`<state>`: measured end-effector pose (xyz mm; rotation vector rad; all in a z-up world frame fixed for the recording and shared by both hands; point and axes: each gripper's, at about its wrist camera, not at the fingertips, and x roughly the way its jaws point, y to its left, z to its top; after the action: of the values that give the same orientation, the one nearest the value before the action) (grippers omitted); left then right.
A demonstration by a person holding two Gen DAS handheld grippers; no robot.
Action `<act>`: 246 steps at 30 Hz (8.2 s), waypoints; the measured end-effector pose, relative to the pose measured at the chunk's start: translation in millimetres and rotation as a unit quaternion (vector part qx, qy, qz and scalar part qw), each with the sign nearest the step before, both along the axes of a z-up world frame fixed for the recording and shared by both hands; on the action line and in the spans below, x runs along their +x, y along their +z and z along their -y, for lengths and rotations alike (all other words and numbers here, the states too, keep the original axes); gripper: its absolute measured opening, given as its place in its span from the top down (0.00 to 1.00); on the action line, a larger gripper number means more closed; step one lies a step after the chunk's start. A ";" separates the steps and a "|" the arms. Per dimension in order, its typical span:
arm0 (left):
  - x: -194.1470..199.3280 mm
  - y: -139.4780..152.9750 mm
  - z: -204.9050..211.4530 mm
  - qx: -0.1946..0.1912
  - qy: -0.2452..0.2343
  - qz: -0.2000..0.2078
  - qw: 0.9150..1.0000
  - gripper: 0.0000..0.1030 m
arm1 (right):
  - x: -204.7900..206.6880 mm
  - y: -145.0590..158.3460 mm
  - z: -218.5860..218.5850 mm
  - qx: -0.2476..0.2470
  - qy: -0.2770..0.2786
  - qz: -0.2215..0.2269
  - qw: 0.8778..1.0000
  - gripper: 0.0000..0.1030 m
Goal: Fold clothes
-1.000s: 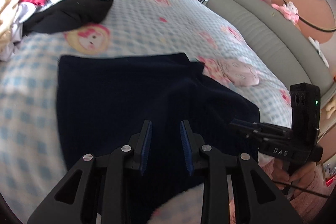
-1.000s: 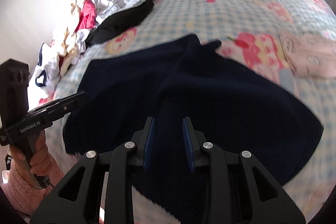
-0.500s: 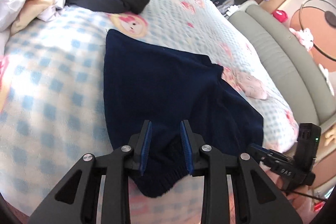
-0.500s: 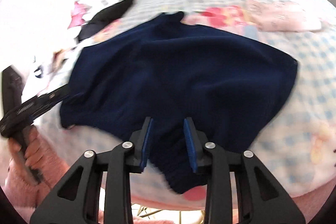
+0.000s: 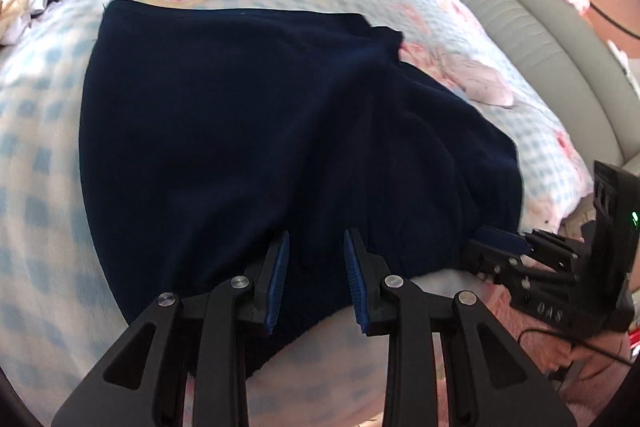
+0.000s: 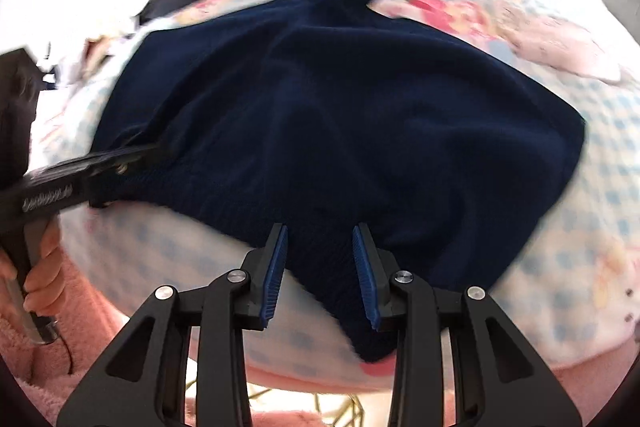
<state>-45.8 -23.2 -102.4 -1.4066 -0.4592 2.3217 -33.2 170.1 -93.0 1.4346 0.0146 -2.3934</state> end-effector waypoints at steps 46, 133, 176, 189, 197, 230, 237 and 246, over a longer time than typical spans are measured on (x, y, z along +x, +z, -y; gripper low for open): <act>37.7 27.0 84.0 0.055 0.122 0.020 0.991 0.88 | 22.4 30.6 -133.1 -0.112 -0.180 -0.001 0.977 0.91; 3.9 22.8 30.3 -0.077 0.039 -0.024 0.996 0.66 | 2.2 24.0 -117.9 -0.087 -0.134 0.039 0.986 0.69; -0.5 49.2 28.4 0.012 0.011 -0.002 1.000 0.63 | 19.5 8.3 -167.8 -0.109 -0.213 0.085 0.967 0.48; -29.6 51.0 -130.6 0.017 -0.162 -0.001 0.987 0.65 | 37.1 1.6 -175.9 -0.117 -0.208 0.100 0.966 0.55; -27.9 33.5 -148.9 -0.039 -0.160 0.040 0.986 0.73 | 9.2 5.2 -151.7 -0.217 -0.172 0.056 0.959 0.64; -37.1 59.3 -101.4 0.109 -0.097 0.003 0.989 0.87 | 11.2 13.0 -157.3 -0.190 -0.164 0.078 0.965 0.56; -43.3 51.7 -113.6 0.087 -0.118 0.018 0.989 0.87 | -10.7 -12.7 -133.0 -0.181 -0.143 0.109 0.967 0.55; -59.2 56.3 -116.9 0.082 -0.114 0.020 0.990 0.72 | -13.8 -4.7 -126.8 -0.189 -0.130 0.091 0.969 0.55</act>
<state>-105.0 93.7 -46.1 -1.3524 -0.4639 2.0313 -47.0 296.9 -97.7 1.5309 -0.6768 -2.2793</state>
